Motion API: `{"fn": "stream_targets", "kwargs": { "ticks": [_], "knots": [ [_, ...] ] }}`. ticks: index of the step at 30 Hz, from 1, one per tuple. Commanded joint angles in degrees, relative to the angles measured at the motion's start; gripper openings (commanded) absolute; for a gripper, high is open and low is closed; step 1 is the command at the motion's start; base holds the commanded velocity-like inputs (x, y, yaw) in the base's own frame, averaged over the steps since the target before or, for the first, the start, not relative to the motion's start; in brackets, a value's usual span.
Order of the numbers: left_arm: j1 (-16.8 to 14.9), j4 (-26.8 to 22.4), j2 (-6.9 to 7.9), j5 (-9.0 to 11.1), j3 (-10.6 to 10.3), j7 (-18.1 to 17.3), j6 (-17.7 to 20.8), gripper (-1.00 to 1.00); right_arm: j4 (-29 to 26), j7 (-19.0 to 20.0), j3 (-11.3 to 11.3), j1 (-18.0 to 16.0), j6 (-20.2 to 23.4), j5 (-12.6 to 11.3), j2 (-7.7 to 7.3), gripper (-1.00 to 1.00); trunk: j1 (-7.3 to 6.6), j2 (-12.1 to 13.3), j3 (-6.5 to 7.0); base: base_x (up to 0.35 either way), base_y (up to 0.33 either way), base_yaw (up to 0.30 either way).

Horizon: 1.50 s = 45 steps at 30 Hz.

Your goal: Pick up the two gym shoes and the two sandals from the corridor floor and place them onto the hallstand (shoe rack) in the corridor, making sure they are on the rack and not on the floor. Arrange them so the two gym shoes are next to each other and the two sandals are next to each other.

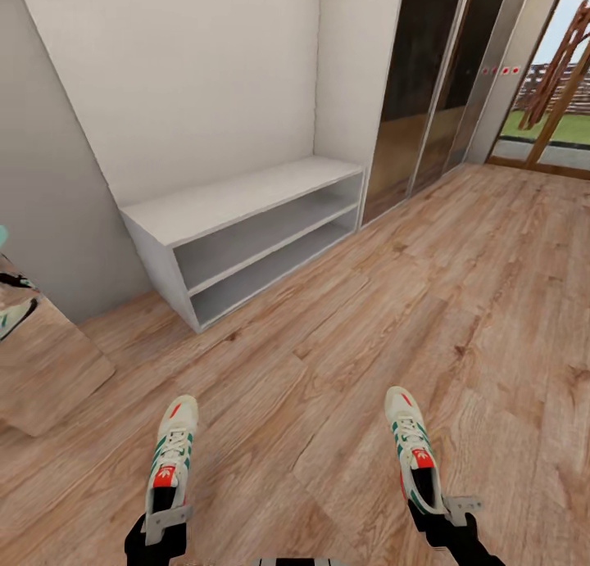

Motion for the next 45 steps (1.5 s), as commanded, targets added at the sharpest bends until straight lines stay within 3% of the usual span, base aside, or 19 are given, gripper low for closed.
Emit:
{"fn": "stream_targets", "kwargs": {
  "ticks": [1, 9, 31, 45],
  "knots": [
    [0.0, 0.0, -0.06, -0.5, 0.2, 0.1, -0.2, -1.0, 0.0, 0.0, -0.4, 0.0, -0.2, 0.4, 0.02, -1.0, -0.01, 0.0, -0.03, 0.0, 0.0, 0.279],
    [0.0, 0.0, -0.06, -0.5, 0.2, 0.1, -0.2, -1.0, 0.0, -1.8, -0.3, 0.0, -0.2, 0.5, 0.02, -1.0, -0.01, 0.0, 0.22, 0.0, 0.0, 0.276],
    [0.0, 0.0, -0.06, -0.5, 0.2, 0.1, -0.2, -1.0, 0.0, -1.8, -0.3, 0.0, -0.2, 0.5, -0.03, -1.0, -0.01, 0.0, 1.67, 0.0, 0.0, 0.2],
    [0.0, 0.1, -0.15, -0.5, 0.2, 0.1, -0.2, -1.0, 0.0, -1.9, -0.4, 0.0, -0.2, 0.5, 0.0, -1.0, -0.01, 0.0, 1.84, 0.0, 0.0, 0.272]
  ]
}}
